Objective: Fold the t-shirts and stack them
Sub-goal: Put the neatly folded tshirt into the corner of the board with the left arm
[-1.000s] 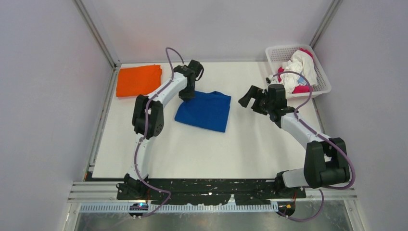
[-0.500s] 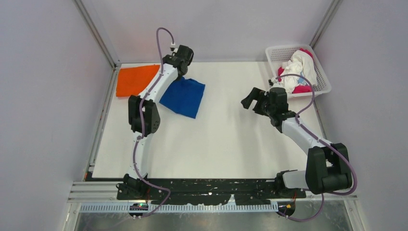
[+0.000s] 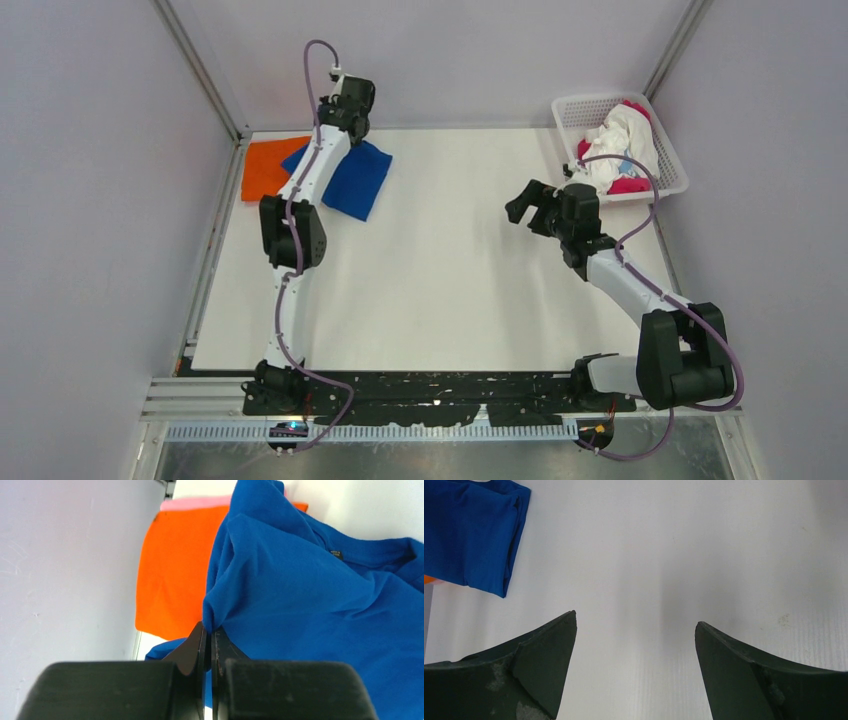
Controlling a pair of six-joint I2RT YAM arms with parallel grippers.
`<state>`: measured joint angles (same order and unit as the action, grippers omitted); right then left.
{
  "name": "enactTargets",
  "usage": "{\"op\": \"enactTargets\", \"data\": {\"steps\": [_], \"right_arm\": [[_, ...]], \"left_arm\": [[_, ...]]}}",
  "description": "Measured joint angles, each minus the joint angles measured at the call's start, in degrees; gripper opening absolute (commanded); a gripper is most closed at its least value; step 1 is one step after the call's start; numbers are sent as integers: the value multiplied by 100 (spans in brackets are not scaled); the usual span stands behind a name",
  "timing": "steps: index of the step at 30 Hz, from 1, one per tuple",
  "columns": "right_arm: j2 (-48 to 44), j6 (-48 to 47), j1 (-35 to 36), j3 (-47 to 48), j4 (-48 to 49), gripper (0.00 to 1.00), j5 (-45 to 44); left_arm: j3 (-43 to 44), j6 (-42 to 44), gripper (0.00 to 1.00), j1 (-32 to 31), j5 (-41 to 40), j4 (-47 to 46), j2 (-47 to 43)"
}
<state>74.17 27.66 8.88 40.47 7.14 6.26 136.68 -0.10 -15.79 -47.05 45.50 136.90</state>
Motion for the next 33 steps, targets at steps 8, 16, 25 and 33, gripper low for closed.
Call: {"op": "enactTargets", "data": {"steps": [8, 16, 25, 33], "right_arm": [[11, -57, 0, -2, 160, 95, -157], [133, -61, 0, -2, 214, 95, -221], [234, -59, 0, -2, 225, 95, -219], [234, -59, 0, -2, 227, 95, -219]], "left_arm": [[153, 693, 0, 118, -472, -1056, 74], [302, 1443, 0, 256, -802, -1880, 151], [302, 1856, 0, 350, -1005, -2302, 151], [302, 1823, 0, 435, -975, -2251, 127]]}}
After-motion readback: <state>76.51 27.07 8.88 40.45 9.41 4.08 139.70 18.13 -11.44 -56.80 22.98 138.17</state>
